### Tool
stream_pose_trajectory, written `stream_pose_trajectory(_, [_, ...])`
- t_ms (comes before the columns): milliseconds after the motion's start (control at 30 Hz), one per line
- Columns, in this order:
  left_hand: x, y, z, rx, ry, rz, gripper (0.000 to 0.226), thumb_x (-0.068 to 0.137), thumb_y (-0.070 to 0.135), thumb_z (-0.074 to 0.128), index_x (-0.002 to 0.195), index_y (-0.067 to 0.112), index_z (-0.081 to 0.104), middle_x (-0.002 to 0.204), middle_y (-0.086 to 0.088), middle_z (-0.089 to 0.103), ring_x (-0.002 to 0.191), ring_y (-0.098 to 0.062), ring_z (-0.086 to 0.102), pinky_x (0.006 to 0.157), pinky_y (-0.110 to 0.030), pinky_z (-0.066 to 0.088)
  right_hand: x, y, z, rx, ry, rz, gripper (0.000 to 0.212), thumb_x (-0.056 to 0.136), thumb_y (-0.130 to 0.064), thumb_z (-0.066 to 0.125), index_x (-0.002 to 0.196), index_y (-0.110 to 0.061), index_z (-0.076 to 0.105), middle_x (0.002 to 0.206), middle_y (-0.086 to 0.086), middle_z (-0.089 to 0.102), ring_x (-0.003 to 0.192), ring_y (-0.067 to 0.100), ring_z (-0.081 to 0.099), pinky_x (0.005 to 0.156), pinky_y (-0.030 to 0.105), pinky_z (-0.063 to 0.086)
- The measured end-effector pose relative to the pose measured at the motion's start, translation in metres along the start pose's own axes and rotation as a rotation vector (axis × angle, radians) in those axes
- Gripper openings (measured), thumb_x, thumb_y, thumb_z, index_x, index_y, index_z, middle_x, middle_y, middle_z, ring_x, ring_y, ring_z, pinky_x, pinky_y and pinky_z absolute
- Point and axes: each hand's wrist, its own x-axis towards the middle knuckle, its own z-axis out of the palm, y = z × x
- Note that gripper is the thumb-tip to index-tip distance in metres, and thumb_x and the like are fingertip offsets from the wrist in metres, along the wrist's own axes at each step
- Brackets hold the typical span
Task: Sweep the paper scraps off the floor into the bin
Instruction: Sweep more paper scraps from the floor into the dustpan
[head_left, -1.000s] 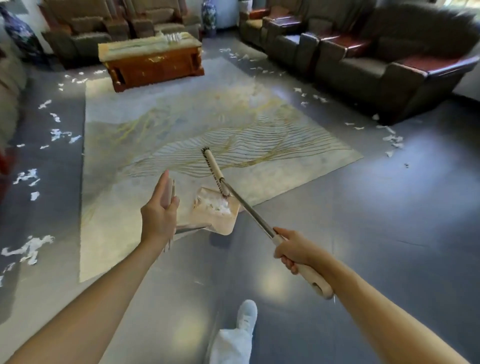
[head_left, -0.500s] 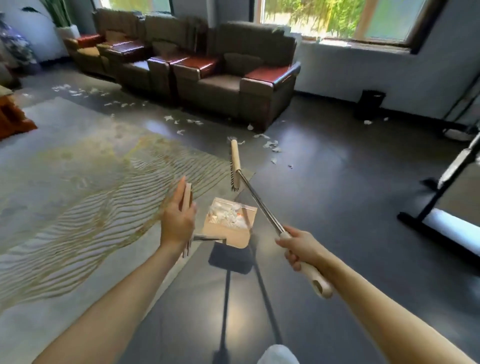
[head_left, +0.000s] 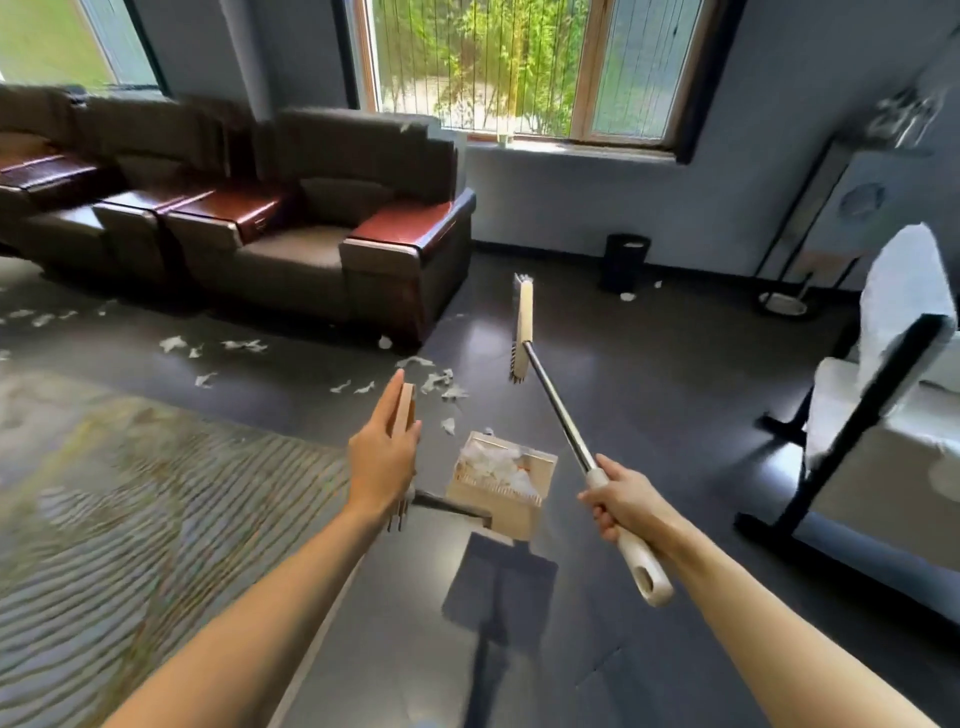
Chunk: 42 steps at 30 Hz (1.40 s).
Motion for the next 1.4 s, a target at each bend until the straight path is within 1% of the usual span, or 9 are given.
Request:
stream_pose_trajectory(167, [0.152, -0.004, 0.090, -0.050, -0.038, 0.076, 0.057, 0.095, 0.010, 0.055, 0.144, 0.028, 0.035, 0.116, 0.020, 0.051, 0.074, 0.004, 0.056, 0.064, -0.009, 0.048, 0.134, -0.069, -0.032, 0.018, 0.060, -0.004, 0.041, 0.090, 0.008, 0.048, 0.120, -0.020, 0.054, 0.048, 0.000, 0.040, 0.035, 0.007, 0.033, 0.033, 0.017, 0.031])
stream_pose_trajectory(267, [0.249, -0.014, 0.147, -0.049, -0.091, 0.158, 0.057, 0.093, 0.008, 0.058, 0.143, 0.026, 0.036, 0.114, 0.022, 0.051, 0.081, -0.004, 0.059, 0.073, -0.017, 0.053, 0.227, -0.108, -0.047, 0.084, 0.096, -0.003, 0.039, 0.091, 0.006, 0.051, 0.108, -0.029, 0.048, 0.048, 0.000, 0.038, 0.035, 0.007, 0.032, 0.033, 0.016, 0.030])
stream_pose_trajectory(467, [0.441, -0.007, 0.251, -0.060, -0.210, 0.186, 0.058, 0.092, 0.005, 0.057, 0.143, 0.026, 0.040, 0.128, 0.011, 0.054, 0.093, -0.005, 0.063, 0.084, -0.012, 0.049, 0.398, -0.195, -0.082, 0.194, 0.188, 0.016, 0.074, 0.089, -0.005, 0.065, 0.151, -0.020, 0.028, 0.048, -0.001, 0.039, 0.033, 0.006, 0.033, 0.032, 0.016, 0.031])
stream_pose_trajectory(533, [0.493, 0.002, 0.285, -0.060, -0.255, 0.169, 0.059, 0.091, 0.008, 0.058, 0.143, 0.031, 0.040, 0.129, 0.008, 0.057, 0.101, -0.015, 0.064, 0.091, -0.026, 0.052, 0.440, -0.223, -0.097, 0.240, 0.208, 0.013, 0.074, 0.089, -0.006, 0.065, 0.151, -0.021, 0.027, 0.047, -0.001, 0.038, 0.033, 0.005, 0.033, 0.031, 0.016, 0.031])
stream_pose_trajectory(733, [0.647, 0.012, 0.395, -0.042, -0.304, 0.180, 0.062, 0.090, 0.004, 0.059, 0.144, 0.027, 0.039, 0.115, 0.015, 0.052, 0.090, 0.004, 0.054, 0.071, 0.009, 0.031, 0.587, -0.298, -0.161, 0.306, 0.254, -0.007, 0.060, 0.091, -0.004, 0.062, 0.144, -0.021, 0.038, 0.048, -0.003, 0.040, 0.032, 0.004, 0.033, 0.031, 0.015, 0.031])
stream_pose_trajectory(833, [0.725, 0.011, 0.457, -0.044, -0.296, 0.172, 0.063, 0.090, 0.005, 0.059, 0.144, 0.029, 0.040, 0.123, 0.011, 0.057, 0.089, -0.002, 0.062, 0.082, -0.002, 0.041, 0.666, -0.331, -0.202, 0.361, 0.271, 0.000, 0.067, 0.092, -0.004, 0.061, 0.148, -0.023, 0.031, 0.053, 0.000, 0.039, 0.032, 0.003, 0.033, 0.030, 0.014, 0.030])
stream_pose_trajectory(967, [0.819, 0.019, 0.532, -0.073, -0.309, 0.119, 0.064, 0.089, 0.009, 0.061, 0.142, 0.037, 0.040, 0.127, -0.003, 0.062, 0.102, -0.035, 0.064, 0.091, -0.047, 0.052, 0.752, -0.378, -0.250, 0.354, 0.265, -0.011, 0.052, 0.093, -0.004, 0.060, 0.139, -0.016, 0.039, 0.061, 0.004, 0.036, 0.033, 0.004, 0.031, 0.030, 0.015, 0.029])
stream_pose_trajectory(1167, [0.949, 0.037, 0.621, -0.165, -0.311, 0.096, 0.065, 0.090, 0.007, 0.060, 0.141, 0.041, 0.039, 0.126, 0.009, 0.061, 0.068, -0.018, 0.065, 0.068, -0.034, 0.058, 0.874, -0.453, -0.310, 0.411, 0.319, 0.002, 0.067, 0.093, -0.003, 0.060, 0.149, -0.019, 0.028, 0.056, 0.001, 0.035, 0.033, 0.004, 0.030, 0.031, 0.014, 0.028])
stream_pose_trajectory(1400, [1.107, 0.047, 0.726, -0.188, -0.390, 0.195, 0.064, 0.090, 0.004, 0.059, 0.141, 0.038, 0.040, 0.126, 0.007, 0.061, 0.047, -0.003, 0.052, 0.048, -0.019, 0.049, 1.013, -0.513, -0.351, 0.458, 0.353, -0.013, 0.051, 0.093, -0.003, 0.059, 0.125, -0.035, 0.034, 0.051, -0.002, 0.037, 0.033, 0.004, 0.032, 0.030, 0.015, 0.029])
